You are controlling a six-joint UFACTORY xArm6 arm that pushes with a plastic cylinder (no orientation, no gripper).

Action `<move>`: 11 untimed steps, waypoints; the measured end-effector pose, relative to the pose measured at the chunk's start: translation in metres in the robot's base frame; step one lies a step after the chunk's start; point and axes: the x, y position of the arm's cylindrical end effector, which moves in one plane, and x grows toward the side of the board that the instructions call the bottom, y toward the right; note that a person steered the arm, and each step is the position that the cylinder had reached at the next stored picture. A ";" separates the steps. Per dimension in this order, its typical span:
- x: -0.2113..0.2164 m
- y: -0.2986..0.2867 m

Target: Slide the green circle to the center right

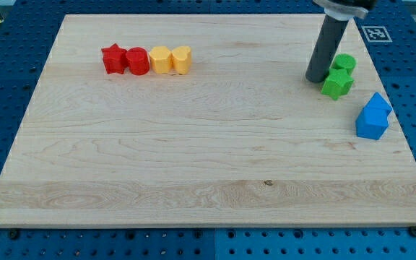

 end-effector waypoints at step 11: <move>0.004 0.041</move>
